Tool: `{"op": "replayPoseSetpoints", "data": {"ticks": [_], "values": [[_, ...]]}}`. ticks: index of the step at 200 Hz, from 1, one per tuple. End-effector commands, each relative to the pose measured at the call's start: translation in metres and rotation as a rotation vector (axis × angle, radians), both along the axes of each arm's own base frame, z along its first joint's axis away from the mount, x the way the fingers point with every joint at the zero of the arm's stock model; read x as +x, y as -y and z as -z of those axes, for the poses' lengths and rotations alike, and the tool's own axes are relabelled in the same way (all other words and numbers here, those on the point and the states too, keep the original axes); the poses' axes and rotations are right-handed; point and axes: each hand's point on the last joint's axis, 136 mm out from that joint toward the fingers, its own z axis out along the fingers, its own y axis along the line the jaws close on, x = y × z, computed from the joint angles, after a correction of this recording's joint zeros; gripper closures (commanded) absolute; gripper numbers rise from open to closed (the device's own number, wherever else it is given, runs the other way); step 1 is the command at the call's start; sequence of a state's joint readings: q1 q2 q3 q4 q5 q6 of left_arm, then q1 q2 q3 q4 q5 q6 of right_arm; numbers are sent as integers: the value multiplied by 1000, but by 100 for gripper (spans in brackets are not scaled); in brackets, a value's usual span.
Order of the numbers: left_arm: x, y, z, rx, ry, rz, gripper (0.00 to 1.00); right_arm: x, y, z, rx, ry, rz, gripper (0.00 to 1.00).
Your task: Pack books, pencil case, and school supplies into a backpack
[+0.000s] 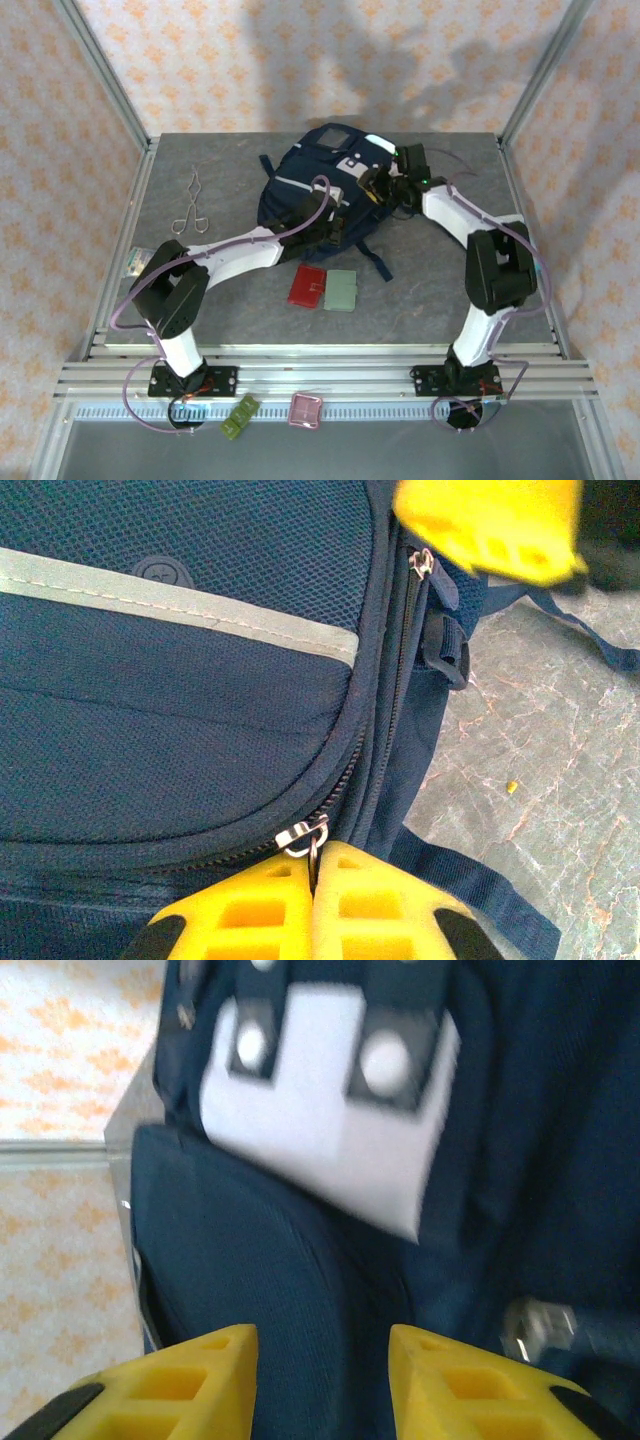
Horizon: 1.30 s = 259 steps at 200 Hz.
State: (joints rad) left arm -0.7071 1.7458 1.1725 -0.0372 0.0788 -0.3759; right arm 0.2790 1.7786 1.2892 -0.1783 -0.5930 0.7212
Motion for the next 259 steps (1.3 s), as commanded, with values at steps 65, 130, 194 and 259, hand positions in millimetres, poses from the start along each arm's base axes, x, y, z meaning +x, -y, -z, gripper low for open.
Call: {"op": "replayPoseSetpoints", "data": {"ticks": [65, 130, 194, 259], "values": [[-1, 11, -12, -8, 10, 33, 100, -51, -44, -4, 118, -27, -138, 62], [-3, 13, -8, 19, 16, 32, 100, -48, -67, 10, 119, -53, -170, 80], [5, -48, 16, 189, 12, -112, 100, -41, -44, 11, 107, -38, -103, 100], [26, -146, 22, 221, -5, -332, 100, -46, -29, 5, 117, -8, -83, 100]]}}
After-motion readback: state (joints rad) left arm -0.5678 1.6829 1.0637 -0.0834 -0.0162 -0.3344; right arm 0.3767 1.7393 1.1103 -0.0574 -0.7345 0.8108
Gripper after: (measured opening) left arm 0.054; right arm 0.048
